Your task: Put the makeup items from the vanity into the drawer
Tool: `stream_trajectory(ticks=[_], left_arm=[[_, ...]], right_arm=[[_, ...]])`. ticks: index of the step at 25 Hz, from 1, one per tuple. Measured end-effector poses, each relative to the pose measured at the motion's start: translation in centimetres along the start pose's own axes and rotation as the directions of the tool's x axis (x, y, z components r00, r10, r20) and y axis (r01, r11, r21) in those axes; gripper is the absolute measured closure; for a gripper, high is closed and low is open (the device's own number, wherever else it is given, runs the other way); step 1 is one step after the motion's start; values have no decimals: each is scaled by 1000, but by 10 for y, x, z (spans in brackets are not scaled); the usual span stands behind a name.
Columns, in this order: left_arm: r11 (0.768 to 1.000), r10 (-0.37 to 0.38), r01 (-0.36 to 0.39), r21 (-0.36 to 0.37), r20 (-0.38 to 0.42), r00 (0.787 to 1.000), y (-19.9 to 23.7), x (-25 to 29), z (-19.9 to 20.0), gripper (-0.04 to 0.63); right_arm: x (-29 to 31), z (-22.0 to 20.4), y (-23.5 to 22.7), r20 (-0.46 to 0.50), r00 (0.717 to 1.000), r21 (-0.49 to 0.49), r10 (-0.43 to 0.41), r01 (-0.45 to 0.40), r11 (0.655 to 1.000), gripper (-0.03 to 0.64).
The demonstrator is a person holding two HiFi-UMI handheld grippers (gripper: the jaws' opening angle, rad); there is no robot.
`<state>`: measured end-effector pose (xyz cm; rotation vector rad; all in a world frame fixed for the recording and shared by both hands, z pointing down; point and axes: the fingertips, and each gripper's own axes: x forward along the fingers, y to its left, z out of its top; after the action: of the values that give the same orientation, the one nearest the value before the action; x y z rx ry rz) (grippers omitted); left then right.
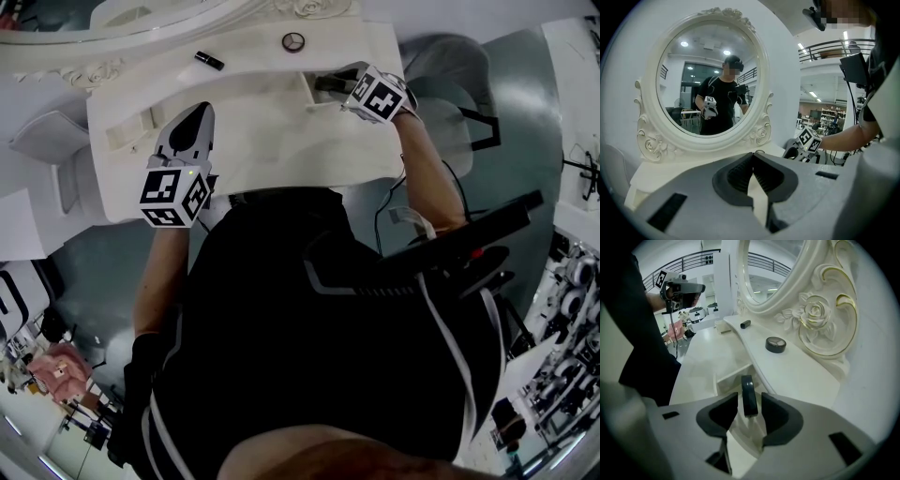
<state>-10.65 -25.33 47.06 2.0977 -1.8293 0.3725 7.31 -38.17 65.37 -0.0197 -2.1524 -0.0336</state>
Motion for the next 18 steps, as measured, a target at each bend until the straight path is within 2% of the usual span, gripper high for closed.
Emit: stream_trajectory(ticks=[4, 10, 18], left_arm=[[1000, -8, 8, 19, 0, 1000, 4, 7, 4, 591], [998, -30, 27, 49, 47, 998, 21, 16, 26, 591], [987, -137, 124, 102, 131, 982, 24, 1, 62, 591]], right_arm=[[-7, 4, -11, 32, 999, 32, -31, 30, 999, 415], [-36, 21, -22, 106, 988, 103, -114, 103, 989, 411], [-104, 67, -12, 210, 930, 226, -303, 255, 940, 412]])
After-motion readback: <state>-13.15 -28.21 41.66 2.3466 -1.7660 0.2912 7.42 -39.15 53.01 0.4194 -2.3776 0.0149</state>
